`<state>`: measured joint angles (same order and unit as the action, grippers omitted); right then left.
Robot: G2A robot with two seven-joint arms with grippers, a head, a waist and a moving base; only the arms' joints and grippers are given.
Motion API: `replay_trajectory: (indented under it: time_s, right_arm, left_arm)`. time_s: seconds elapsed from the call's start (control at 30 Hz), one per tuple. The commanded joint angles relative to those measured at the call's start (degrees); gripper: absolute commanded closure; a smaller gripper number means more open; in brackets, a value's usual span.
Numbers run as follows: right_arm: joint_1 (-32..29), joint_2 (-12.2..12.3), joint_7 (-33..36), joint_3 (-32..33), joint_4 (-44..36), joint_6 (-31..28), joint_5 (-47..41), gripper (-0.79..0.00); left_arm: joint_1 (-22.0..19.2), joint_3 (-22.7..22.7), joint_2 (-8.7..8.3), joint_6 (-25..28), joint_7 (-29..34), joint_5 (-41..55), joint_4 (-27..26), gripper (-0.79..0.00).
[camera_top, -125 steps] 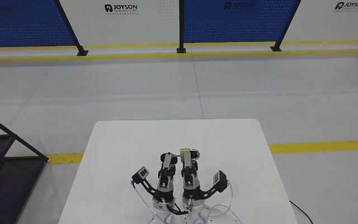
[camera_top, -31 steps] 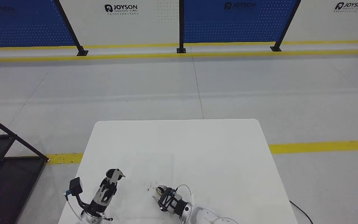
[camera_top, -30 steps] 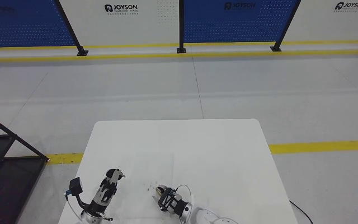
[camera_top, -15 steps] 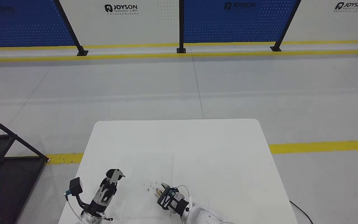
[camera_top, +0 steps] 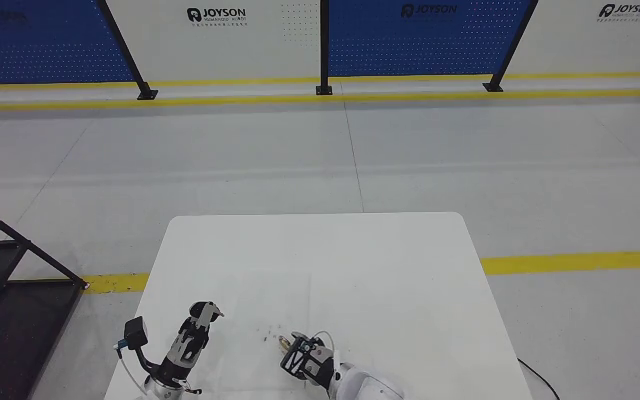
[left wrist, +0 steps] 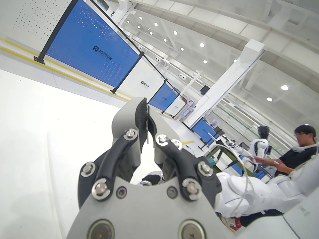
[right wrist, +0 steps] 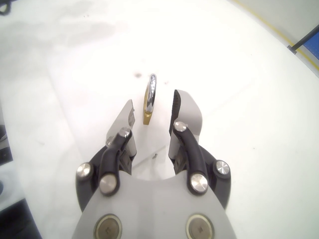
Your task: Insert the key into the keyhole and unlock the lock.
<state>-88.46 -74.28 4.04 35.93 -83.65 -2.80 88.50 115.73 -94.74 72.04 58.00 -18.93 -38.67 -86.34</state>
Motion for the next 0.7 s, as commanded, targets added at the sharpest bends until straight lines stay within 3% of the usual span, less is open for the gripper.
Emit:
replay_trajectory:
  time_s: [0.0, 0.67]
  right_arm:
    - [0.2, -0.1, 0.5, -0.2, 0.0, 0.0, 0.0, -0.296]
    - [2.7, -1.6, 4.4, -1.3, 1.8, -0.6, -1.7, -0.222]
  left_arm:
    - [0.0, 0.0, 0.00, 0.0, 0.0, 0.0, 0.0, 0.000]
    - [0.0, 0.0, 0.00, 0.0, 0.0, 0.0, 0.0, 0.000]
